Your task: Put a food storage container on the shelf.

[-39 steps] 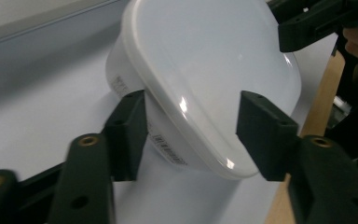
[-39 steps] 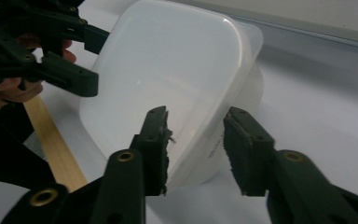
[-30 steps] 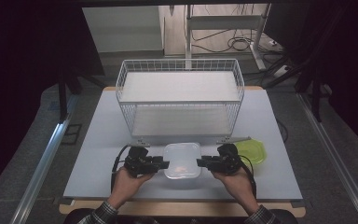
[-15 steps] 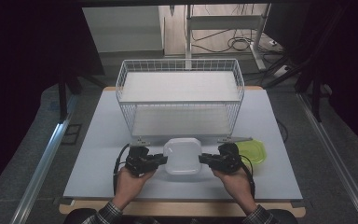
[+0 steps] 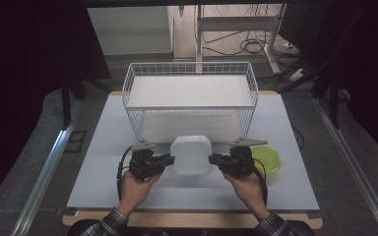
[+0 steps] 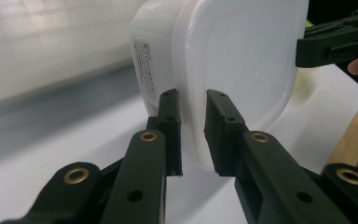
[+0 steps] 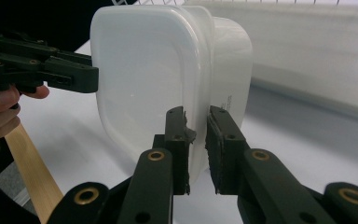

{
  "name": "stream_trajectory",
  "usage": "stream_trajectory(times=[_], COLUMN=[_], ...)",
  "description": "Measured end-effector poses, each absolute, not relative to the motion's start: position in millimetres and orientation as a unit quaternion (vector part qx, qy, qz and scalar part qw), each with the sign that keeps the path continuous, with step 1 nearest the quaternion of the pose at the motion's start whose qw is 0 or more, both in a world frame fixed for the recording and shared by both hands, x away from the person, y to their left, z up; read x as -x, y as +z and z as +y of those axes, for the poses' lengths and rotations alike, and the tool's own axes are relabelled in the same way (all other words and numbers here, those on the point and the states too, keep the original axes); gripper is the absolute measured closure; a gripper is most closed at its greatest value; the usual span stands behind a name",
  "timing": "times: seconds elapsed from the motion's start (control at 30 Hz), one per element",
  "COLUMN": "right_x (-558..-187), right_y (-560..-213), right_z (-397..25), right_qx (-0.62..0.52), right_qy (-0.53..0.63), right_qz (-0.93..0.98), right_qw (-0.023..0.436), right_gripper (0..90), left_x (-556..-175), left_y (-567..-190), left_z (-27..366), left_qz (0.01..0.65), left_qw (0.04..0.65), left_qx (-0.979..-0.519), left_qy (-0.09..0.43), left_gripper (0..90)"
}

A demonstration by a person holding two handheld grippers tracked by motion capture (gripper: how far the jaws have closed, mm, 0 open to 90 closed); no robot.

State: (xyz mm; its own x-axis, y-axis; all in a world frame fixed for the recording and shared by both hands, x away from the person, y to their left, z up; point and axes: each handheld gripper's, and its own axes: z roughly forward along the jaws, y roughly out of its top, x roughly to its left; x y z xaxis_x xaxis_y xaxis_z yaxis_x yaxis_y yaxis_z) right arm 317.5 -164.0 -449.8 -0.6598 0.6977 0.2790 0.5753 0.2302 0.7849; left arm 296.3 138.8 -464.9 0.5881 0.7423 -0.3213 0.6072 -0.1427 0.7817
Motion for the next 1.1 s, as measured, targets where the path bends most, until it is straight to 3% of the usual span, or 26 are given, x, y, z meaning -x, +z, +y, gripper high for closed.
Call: stream_trajectory(times=[1.1], right_x=[-350.8], right_y=[-360.4], right_z=[-161.8], right_qx=[-0.369], right_qy=[0.525], right_qz=[0.761], right_qw=[0.095], right_gripper=[78.3], left_x=[-318.3], left_y=[-365.2], left_z=[149.7], left_qz=[0.395], left_qw=[0.527], left_qx=[-0.74], left_qy=[0.14], left_gripper=[78.6])
